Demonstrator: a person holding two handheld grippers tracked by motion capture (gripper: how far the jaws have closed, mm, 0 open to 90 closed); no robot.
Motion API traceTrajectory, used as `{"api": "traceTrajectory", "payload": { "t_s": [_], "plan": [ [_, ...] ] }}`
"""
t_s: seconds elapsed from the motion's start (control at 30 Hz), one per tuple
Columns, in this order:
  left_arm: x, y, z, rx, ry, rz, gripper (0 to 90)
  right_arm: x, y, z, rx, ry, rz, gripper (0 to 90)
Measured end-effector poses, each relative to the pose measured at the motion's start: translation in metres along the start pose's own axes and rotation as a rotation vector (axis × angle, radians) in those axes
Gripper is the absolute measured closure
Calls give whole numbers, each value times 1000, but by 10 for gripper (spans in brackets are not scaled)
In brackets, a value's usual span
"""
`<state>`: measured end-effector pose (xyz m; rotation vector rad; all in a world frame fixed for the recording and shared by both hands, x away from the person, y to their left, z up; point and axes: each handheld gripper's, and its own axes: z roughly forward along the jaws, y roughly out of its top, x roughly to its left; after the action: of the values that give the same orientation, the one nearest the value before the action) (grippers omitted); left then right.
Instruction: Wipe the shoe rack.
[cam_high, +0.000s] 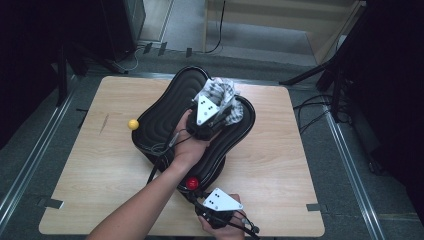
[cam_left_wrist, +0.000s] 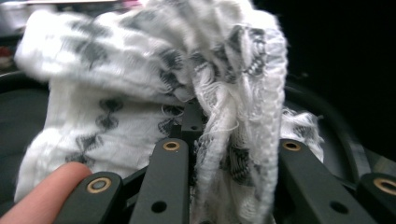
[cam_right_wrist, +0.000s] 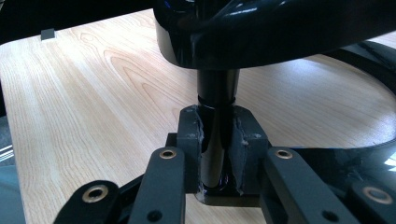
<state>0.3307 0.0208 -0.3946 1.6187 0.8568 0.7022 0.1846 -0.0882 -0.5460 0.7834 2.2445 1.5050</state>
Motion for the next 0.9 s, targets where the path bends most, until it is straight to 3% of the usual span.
{"api": "traceTrajectory", "payload": {
  "t_s": [0.07,0.13,0.27,0.4,0.43,0.5,0.53,0.7,0.77,0.83,0.9],
  "plan": [
    [3,-1,0,-1,25,-19,747,0,0,0,1,1,0,760],
    [0,-2,0,-2,24,-13,747,0,0,0,1,2,0,760],
    [-10,0,1,-9,-26,13,748,0,0,0,1,1,0,760],
    [-19,1,3,-17,-131,25,741,0,0,0,1,2,-1,760],
    [-23,0,3,-21,-155,50,739,0,0,0,0,2,-1,760],
    [-25,0,3,-25,-142,90,736,0,0,0,0,2,-1,760],
    [-24,0,3,-24,-138,83,735,0,0,0,0,3,-1,760],
    [-9,2,3,-7,-1,-6,733,0,0,0,1,2,0,760],
    [-6,1,2,-2,27,-40,735,0,0,0,1,3,0,759],
    [-8,0,2,1,23,-39,737,-1,0,0,-3,2,-4,759],
    [-13,0,1,-3,-9,-29,737,-1,0,0,-3,1,-4,759]
  ]
}}
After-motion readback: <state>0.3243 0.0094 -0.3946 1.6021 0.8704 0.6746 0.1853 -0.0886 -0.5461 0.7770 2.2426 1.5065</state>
